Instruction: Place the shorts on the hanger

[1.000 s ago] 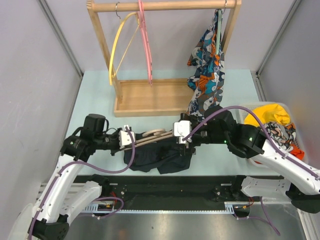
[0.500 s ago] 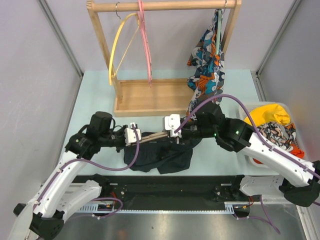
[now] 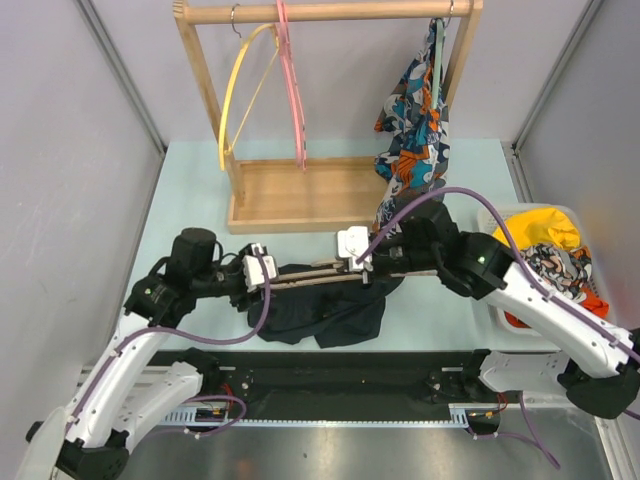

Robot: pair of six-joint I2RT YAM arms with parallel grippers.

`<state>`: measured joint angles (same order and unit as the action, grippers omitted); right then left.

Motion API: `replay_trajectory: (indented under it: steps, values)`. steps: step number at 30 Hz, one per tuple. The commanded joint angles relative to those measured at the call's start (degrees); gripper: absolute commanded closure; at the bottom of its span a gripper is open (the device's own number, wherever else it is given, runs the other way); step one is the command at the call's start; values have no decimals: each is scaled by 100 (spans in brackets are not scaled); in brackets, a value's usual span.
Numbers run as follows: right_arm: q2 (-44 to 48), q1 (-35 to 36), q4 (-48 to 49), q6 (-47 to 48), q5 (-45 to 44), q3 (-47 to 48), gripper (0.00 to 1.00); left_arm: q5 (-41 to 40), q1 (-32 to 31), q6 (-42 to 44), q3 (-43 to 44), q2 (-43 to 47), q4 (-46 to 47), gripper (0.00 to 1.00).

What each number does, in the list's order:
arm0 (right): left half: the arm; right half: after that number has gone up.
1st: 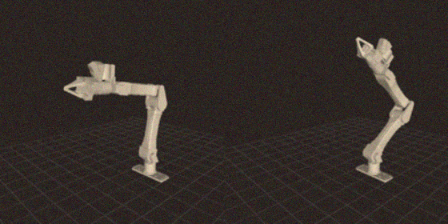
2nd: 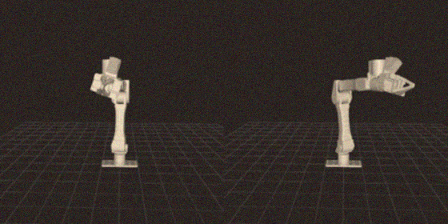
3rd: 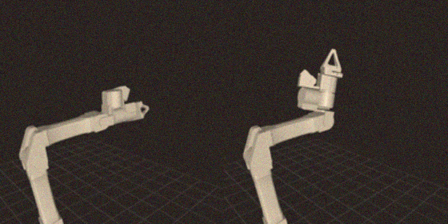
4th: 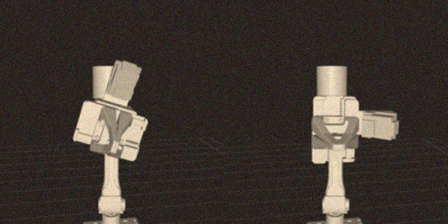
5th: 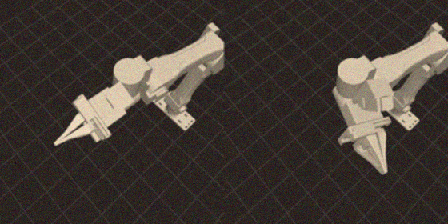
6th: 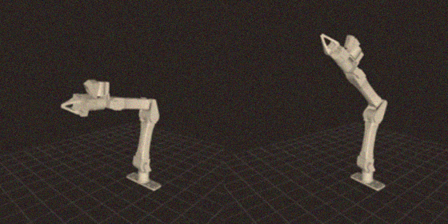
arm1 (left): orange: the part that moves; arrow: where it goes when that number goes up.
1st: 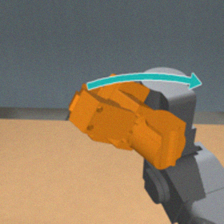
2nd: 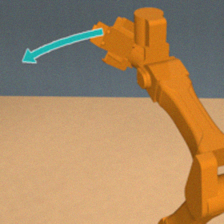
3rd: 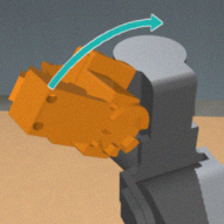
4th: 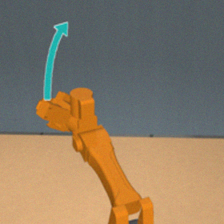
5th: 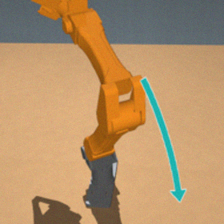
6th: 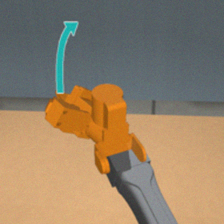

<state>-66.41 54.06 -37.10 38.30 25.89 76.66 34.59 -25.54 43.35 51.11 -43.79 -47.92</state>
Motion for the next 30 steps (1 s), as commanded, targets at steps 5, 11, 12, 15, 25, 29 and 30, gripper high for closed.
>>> replay_trajectory:
  steps: [5, 11, 12, 15, 25, 29, 30]
  values:
    - [586, -124, -833, 573, -619, 235, 100, 187, 795, 5, -233, -243, 196, 28]
    - [331, -730, -877, 152, -305, 410, 100, 513, 1077, 1025, -128, -988, -67, 31]
    - [235, -818, -912, 108, -225, 480, 100, 636, 1130, 1261, 20, -1139, -155, 32]
    - [76, -1064, -992, 10, 30, 560, 100, 891, 1472, 1526, 249, -1875, -516, 38]
    - [-293, -1372, -1027, 45, 724, 630, 100, 672, 1798, 1676, 83, -2739, 10, 38]
    - [-442, -1372, -1036, 72, 882, 622, 100, 619, 1798, 1772, 39, -3020, 160, 39]
    - [-460, -1372, -1010, 63, 891, 622, 100, 628, 1798, 1808, 30, -3047, 169, 39]
